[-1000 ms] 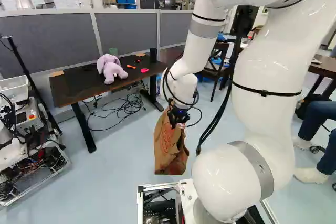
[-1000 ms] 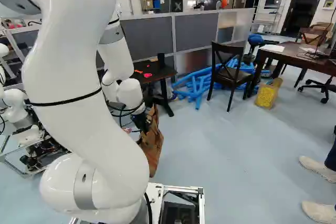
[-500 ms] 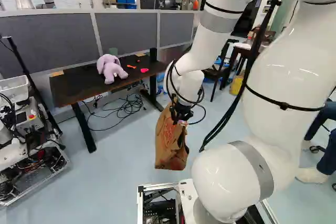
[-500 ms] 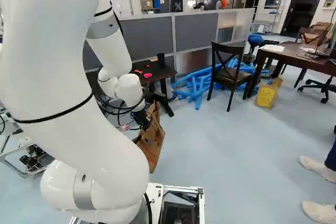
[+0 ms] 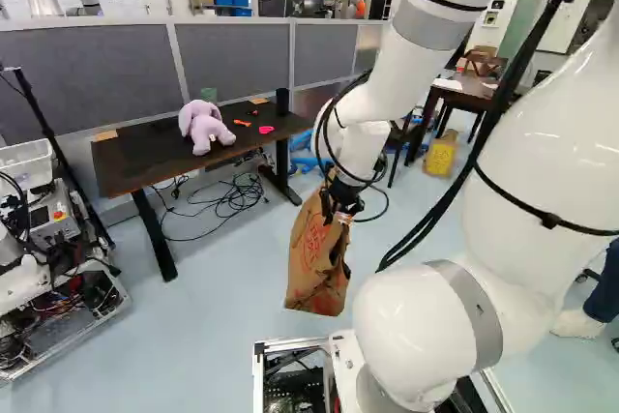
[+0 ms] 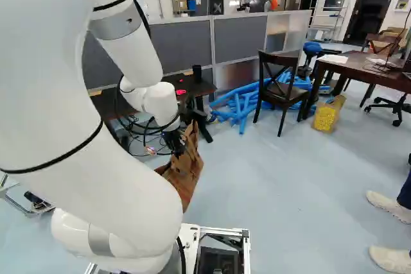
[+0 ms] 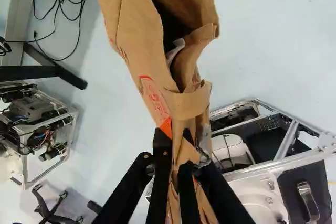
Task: Pick up the bag on the ground and place it on the table
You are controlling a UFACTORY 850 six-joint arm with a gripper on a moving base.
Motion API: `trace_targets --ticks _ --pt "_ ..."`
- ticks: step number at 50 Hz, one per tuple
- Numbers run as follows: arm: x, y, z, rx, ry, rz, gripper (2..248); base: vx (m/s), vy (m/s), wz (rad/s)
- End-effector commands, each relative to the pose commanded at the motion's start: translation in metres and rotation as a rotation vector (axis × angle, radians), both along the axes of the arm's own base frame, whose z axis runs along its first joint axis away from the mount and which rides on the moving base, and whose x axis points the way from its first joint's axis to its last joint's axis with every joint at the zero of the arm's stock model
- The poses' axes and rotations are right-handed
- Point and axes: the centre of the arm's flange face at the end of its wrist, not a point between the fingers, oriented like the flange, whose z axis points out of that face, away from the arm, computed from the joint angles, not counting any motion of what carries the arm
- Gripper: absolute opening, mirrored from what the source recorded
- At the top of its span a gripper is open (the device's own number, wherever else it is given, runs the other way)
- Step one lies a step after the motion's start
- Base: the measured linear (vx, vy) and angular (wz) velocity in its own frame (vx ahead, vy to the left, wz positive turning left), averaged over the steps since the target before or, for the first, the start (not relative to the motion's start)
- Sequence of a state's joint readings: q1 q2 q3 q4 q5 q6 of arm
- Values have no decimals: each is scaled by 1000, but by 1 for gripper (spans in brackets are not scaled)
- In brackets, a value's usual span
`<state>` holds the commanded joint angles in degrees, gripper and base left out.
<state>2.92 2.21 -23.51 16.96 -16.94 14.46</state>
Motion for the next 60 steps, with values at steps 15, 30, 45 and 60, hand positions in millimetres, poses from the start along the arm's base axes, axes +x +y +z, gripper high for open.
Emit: trace_targets --ticks 15,30,45,60 --pt "11 -3 21 12 -22 -9 21 0 0 0" --pt "26 -4 42 -4 -58 31 21 0 0 0" --pt "39 -5 62 -19 -64 73 21 0 0 0" --pt "49 -6 82 -26 -43 108 21 0 0 0"
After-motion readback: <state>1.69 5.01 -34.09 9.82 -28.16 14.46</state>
